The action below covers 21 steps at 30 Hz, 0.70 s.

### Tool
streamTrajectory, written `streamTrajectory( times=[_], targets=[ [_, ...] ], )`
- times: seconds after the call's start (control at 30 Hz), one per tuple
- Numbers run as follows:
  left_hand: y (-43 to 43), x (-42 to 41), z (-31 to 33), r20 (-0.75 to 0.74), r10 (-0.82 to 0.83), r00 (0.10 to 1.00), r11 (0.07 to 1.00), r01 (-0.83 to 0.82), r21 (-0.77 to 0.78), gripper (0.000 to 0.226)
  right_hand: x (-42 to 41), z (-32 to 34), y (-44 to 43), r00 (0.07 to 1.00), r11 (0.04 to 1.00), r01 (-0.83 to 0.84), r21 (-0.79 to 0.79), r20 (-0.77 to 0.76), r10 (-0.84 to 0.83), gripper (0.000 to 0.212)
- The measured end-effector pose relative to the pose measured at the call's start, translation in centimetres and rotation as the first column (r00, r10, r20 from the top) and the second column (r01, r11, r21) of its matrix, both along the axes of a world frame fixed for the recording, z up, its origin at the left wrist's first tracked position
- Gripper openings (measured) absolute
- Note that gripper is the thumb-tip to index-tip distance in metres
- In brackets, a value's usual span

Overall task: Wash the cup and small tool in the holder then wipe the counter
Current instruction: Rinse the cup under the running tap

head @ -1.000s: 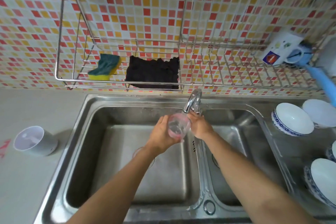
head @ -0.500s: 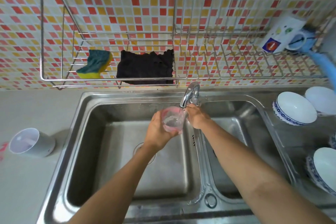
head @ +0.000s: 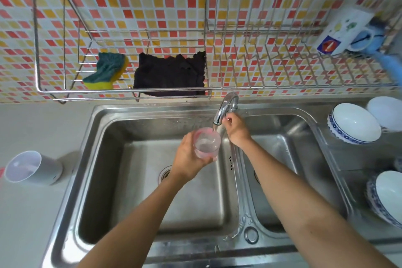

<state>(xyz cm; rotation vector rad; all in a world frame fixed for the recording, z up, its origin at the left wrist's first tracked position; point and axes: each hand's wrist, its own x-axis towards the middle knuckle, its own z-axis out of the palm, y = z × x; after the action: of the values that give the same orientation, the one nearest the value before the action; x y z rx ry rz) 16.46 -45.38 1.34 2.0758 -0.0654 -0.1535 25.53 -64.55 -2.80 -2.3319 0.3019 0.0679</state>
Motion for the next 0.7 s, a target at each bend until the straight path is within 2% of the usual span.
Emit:
streamTrajectory(
  times=[0.1,0.27,0.5,0.63,0.7],
  targets=[
    [-0.2,-0.2,0.0,0.016,0.004,1.0,1.0,-0.004,-0.006,0.083,-0.4,-0.2,-0.2,0.991,0.979,0.131,0.156,0.013,-0.134,0.028],
    [-0.7,-0.6,0.1,0.006,0.025,1.0,1.0,-0.025,-0.016,0.084,0.3,-1.2,-0.3,0.957,0.925,0.283,0.254,-0.01,-0.29,0.035],
    [-1.0,-0.1,0.7,0.022,0.021,1.0,0.999,-0.02,-0.045,0.082,-0.4,-0.8,-0.7,0.974,0.961,0.224,0.164,0.01,-0.228,0.032],
    [-1.2,0.1,0.8,0.035,-0.004,0.999,1.0,0.005,-0.03,0.082,-0.6,-0.8,-0.7,0.978,0.963,0.206,0.175,0.005,-0.21,0.033],
    [-1.1,0.1,0.8,0.038,0.009,0.999,0.999,-0.007,-0.041,0.082,-1.7,-0.3,-0.4,0.972,0.965,0.218,0.144,0.055,-0.228,0.031]
  ],
)
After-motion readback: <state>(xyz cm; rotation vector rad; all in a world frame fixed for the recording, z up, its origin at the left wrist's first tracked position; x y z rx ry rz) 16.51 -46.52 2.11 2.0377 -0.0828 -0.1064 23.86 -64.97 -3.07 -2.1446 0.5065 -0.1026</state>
